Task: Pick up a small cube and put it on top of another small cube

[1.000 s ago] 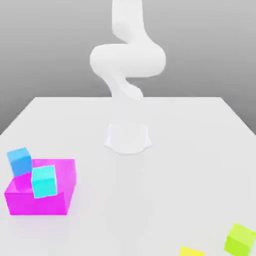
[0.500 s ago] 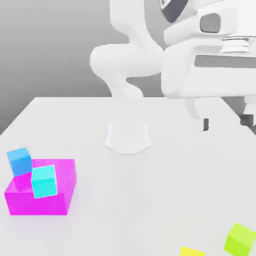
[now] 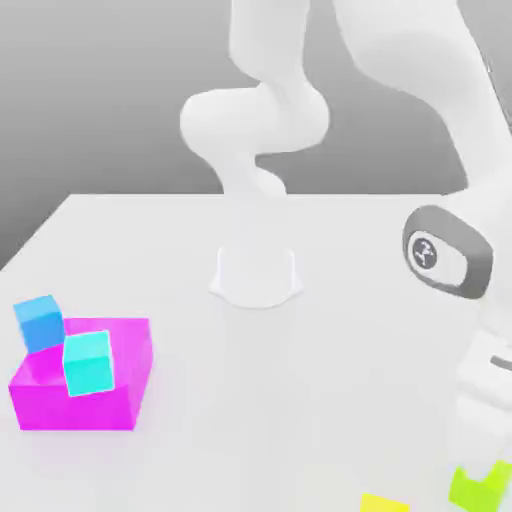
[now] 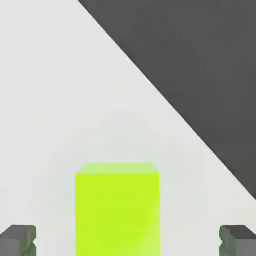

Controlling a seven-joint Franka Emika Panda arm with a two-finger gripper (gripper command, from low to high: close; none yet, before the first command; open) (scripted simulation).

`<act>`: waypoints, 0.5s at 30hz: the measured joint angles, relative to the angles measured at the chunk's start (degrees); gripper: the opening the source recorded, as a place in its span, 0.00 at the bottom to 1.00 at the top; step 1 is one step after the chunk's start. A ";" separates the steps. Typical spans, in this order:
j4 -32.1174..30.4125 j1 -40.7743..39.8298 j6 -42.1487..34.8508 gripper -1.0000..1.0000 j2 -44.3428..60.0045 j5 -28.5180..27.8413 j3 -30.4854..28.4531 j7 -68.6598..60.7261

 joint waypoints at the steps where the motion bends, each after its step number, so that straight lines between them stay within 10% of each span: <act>1: 0.38 0.51 1.33 0.00 1.75 -0.52 -0.61 0.36; 15: -4.00 -4.57 -6.57 0.00 -10.76 3.19 -2.05 -0.27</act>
